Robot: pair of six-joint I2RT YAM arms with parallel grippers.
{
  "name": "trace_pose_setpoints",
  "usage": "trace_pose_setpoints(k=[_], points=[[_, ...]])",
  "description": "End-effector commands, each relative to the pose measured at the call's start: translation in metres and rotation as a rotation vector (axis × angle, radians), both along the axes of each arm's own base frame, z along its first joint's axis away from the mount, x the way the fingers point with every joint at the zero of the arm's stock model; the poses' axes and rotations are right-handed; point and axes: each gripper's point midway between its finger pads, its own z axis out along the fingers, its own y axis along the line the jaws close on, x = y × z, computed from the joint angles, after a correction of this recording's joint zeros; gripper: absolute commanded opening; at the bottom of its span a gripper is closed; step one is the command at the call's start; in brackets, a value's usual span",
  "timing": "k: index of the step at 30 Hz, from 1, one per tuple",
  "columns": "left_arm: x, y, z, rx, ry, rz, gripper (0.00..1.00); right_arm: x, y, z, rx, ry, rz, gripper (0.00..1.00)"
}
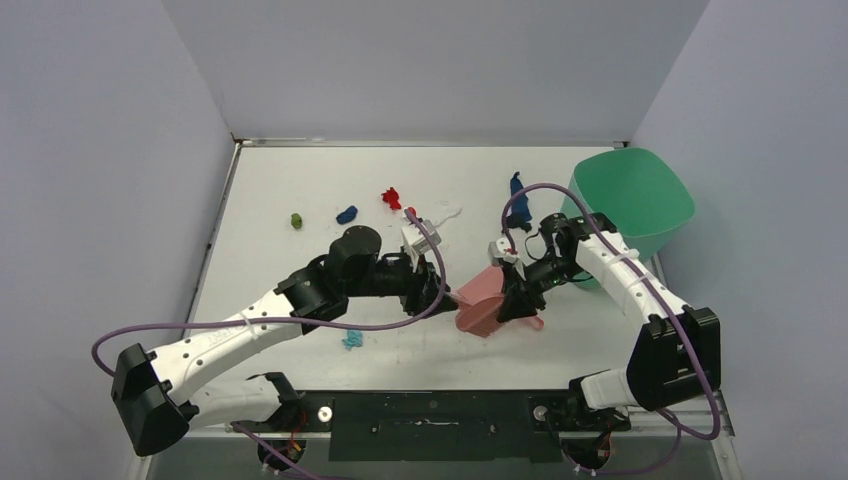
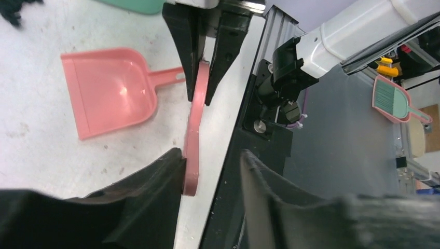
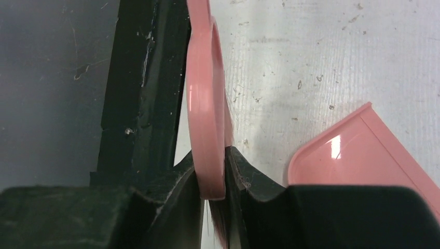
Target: Sweep away the paper scraps from the table
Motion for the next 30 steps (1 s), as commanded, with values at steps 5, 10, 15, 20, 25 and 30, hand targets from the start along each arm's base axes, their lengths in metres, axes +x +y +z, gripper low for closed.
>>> trace_pose_setpoints(k=[5, 10, 15, 20, 25, 30], points=[[-0.006, 0.024, 0.006, 0.112, -0.126, -0.017, 0.54, -0.014, 0.016, 0.016, 0.026, -0.017, 0.11, 0.18], [0.0, 0.029, -0.009, 0.157, -0.151, 0.008, 0.55, -0.014, 0.021, 0.017, 0.045, -0.012, 0.115, 0.16], [0.002, 0.031, -0.023, 0.145, -0.129, 0.048, 0.57, -0.009, 0.021, 0.011, 0.027, -0.017, 0.097, 0.12], [-0.003, 0.034, -0.033, 0.058, -0.052, 0.117, 0.58, 0.01, 0.013, 0.002, -0.053, -0.12, 0.063, 0.33], [0.005, 0.053, -0.038, 0.047, -0.02, 0.256, 0.59, 0.029, -0.001, -0.015, -0.236, -0.315, 0.058, 0.55], [0.015, 0.068, -0.053, 0.079, 0.038, 0.386, 0.63, 0.022, -0.014, -0.055, -0.455, -0.423, 0.183, 0.57]])
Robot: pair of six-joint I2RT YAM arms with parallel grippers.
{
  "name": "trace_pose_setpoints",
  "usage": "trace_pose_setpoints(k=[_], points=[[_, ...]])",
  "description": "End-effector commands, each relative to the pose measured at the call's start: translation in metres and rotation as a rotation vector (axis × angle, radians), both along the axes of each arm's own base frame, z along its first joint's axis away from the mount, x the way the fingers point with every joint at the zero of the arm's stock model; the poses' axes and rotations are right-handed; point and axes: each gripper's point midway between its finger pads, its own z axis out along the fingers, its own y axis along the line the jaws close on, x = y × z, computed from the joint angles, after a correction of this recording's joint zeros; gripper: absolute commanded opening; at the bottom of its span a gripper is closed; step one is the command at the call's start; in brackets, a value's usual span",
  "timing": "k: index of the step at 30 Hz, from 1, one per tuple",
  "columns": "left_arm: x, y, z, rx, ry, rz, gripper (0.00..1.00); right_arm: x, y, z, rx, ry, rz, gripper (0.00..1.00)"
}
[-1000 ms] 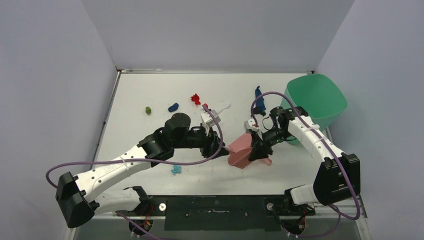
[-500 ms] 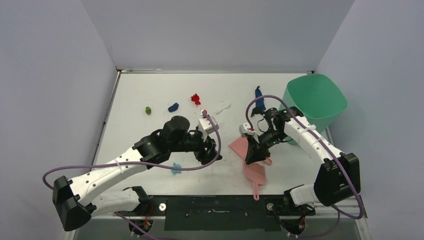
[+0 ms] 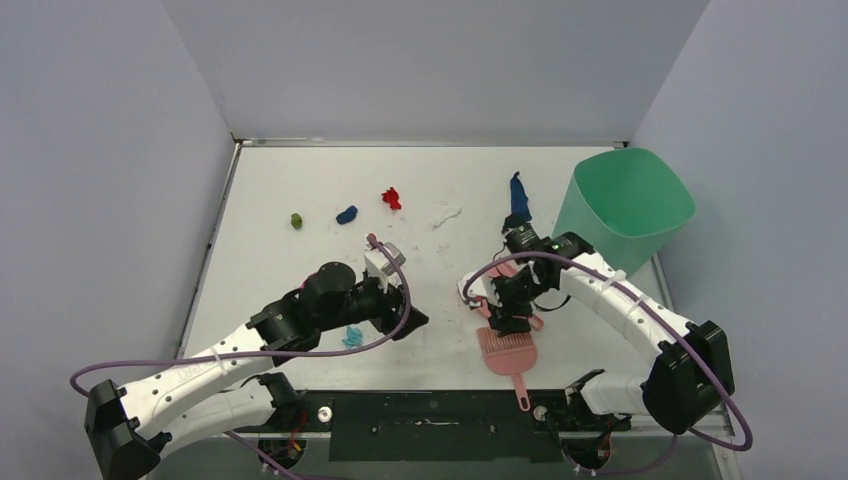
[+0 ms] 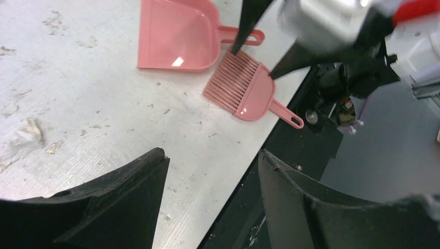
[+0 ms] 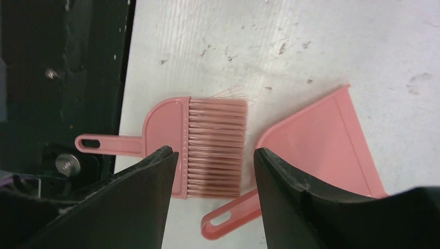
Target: Sweep away the paper scraps from the table
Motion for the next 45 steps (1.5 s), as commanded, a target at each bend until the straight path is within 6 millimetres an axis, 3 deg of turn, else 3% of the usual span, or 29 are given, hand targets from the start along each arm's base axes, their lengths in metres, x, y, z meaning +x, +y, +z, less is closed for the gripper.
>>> trace_pose_setpoints(k=[1, 5, 10, 12, 18, 27, 33, 38, 42, 45], points=[[0.016, 0.007, 0.007, -0.051, 0.012, 0.147, 0.63, 0.012, -0.019, -0.034, -0.212, -0.15, 0.052, 0.59], [0.021, 0.016, 0.006, -0.047, 0.02, 0.209, 0.62, 0.007, -0.015, -0.051, -0.282, -0.177, 0.135, 0.67], [0.027, 0.041, 0.017, -0.073, -0.004, 0.332, 0.62, 0.006, 0.002, -0.062, -0.305, -0.238, 0.22, 0.93], [0.03, 0.053, 0.022, -0.09, -0.015, 0.389, 0.62, 0.007, 0.009, -0.067, -0.311, -0.272, 0.248, 0.97], [0.035, 0.087, 0.039, -0.117, -0.053, 0.529, 0.65, 0.013, 0.025, -0.087, -0.341, -0.412, 0.346, 0.99], [0.037, 0.116, 0.063, -0.075, -0.123, 0.603, 0.67, -0.013, 0.044, -0.108, -0.303, -0.418, 0.424, 0.99], [0.035, 0.12, 0.074, -0.091, -0.134, 0.611, 0.67, -0.009, 0.094, -0.107, -0.161, -0.362, 0.324, 0.98], [0.032, 0.127, 0.081, -0.116, -0.133, 0.63, 0.67, 0.014, 0.143, -0.109, -0.064, -0.317, 0.154, 0.98], [0.028, 0.138, 0.091, -0.14, -0.135, 0.655, 0.67, 0.059, 0.175, -0.107, -0.004, -0.221, -0.112, 0.96], [0.025, 0.15, 0.098, -0.147, -0.143, 0.682, 0.67, 0.094, 0.187, -0.093, 0.052, -0.108, -0.289, 0.95]])
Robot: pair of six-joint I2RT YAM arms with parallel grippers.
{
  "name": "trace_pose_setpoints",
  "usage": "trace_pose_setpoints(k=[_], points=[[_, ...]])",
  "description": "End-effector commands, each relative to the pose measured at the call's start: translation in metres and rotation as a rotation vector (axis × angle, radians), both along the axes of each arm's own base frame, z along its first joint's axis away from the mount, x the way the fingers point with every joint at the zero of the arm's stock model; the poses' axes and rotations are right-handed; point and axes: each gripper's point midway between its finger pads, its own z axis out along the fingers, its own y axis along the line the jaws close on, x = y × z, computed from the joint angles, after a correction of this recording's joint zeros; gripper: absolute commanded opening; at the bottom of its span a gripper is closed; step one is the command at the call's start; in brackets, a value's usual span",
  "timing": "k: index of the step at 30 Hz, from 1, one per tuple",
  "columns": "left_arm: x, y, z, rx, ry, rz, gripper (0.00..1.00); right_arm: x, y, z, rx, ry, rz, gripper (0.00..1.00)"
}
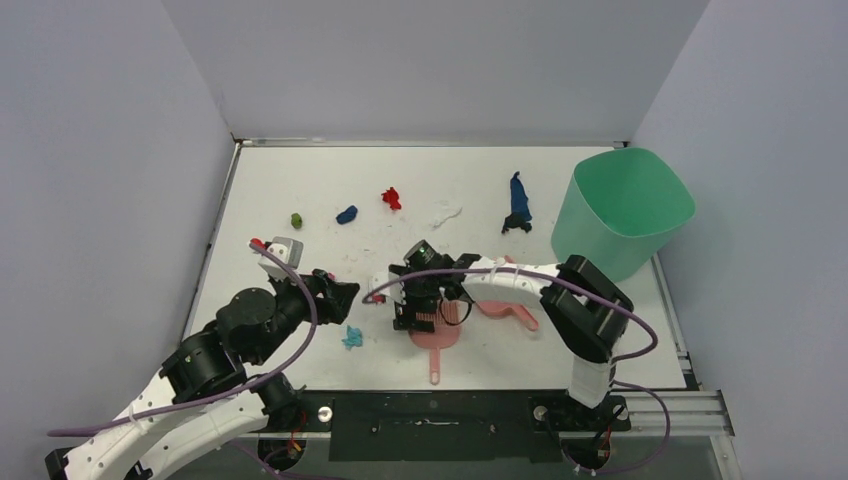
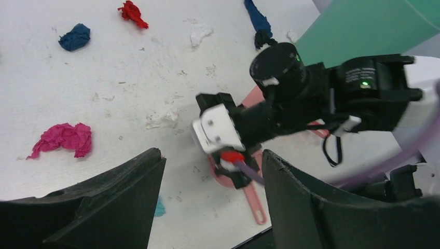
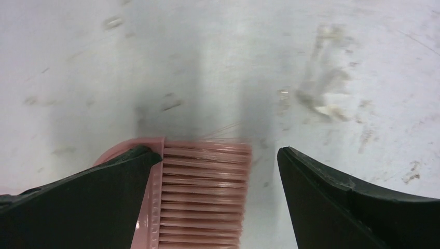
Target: Sweep away the paper scraps from the table
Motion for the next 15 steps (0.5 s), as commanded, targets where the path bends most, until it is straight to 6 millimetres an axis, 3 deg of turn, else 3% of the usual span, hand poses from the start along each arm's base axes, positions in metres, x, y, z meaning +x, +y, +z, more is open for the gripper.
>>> trace_pose_setpoints(k=[1, 5, 10, 15], points=[[-0.003, 0.023, 0.034, -0.063, -0.05, 0.073, 0.67, 0.055, 0.021, 0.01, 0.136, 0.143, -0.288, 0.95], [-0.005, 0.038, 0.037, -0.063, -0.067, 0.118, 0.67, 0.047, 0.014, 0.045, 0.204, 0.264, -0.245, 0.95], [-0.006, 0.043, 0.031, -0.05, -0.069, 0.128, 0.67, 0.025, -0.007, 0.082, 0.226, 0.193, -0.093, 0.96], [-0.005, 0.039, 0.02, -0.029, -0.053, 0.115, 0.67, -0.015, -0.036, 0.065, 0.069, 0.044, 0.204, 0.87]])
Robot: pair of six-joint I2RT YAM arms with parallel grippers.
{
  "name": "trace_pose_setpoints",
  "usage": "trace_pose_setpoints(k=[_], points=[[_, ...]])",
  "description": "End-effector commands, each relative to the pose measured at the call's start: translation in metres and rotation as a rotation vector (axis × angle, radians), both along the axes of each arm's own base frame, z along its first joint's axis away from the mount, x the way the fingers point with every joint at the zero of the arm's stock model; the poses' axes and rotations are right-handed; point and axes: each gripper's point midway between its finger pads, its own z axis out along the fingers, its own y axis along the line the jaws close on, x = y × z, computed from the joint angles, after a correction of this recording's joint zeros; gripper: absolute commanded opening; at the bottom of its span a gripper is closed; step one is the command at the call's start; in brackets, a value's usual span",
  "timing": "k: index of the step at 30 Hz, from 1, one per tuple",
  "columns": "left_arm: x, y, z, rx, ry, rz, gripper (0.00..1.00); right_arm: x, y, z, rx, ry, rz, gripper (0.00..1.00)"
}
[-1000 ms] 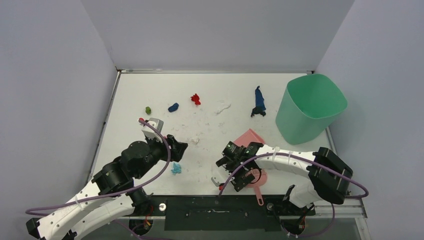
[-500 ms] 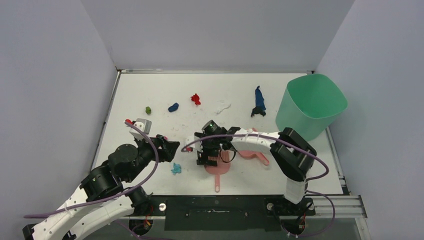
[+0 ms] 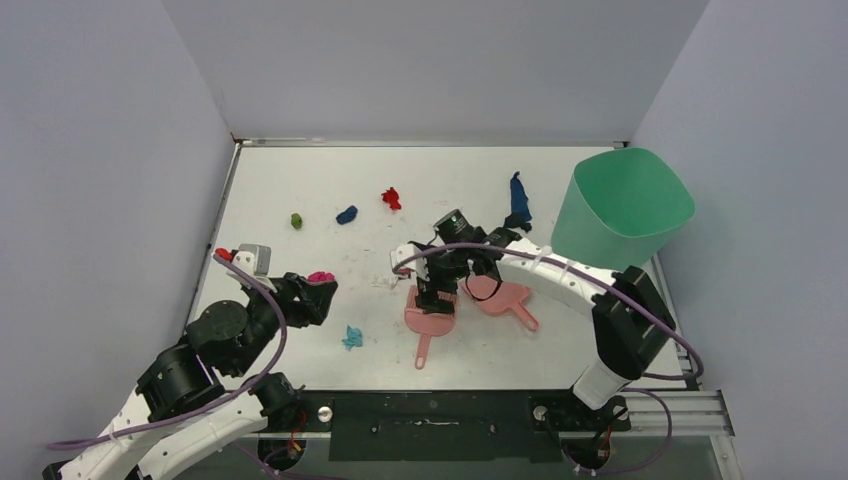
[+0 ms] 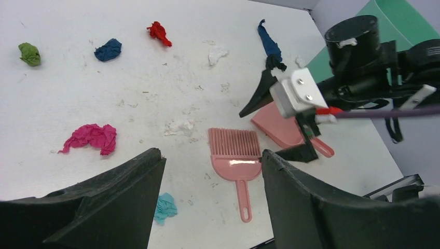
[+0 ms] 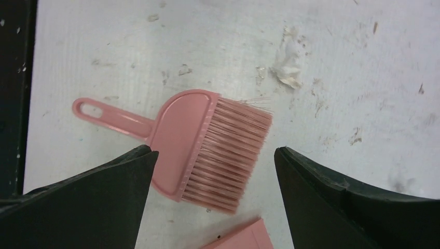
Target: Sweep away the paper scraps from the table
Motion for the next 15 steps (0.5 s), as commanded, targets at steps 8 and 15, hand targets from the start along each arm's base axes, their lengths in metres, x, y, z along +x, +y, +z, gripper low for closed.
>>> trace_pose_setpoints(k=[8, 15], points=[[0.002, 0.007, -0.008, -0.041, 0.014, 0.053, 0.74, -0.088, -0.021, -0.039, -0.311, -0.252, 0.604, 0.54], [-0.002, 0.014, -0.014, -0.133, 0.04, 0.094, 0.78, -0.095, -0.009, -0.057, -0.376, -0.328, 0.724, 0.51]])
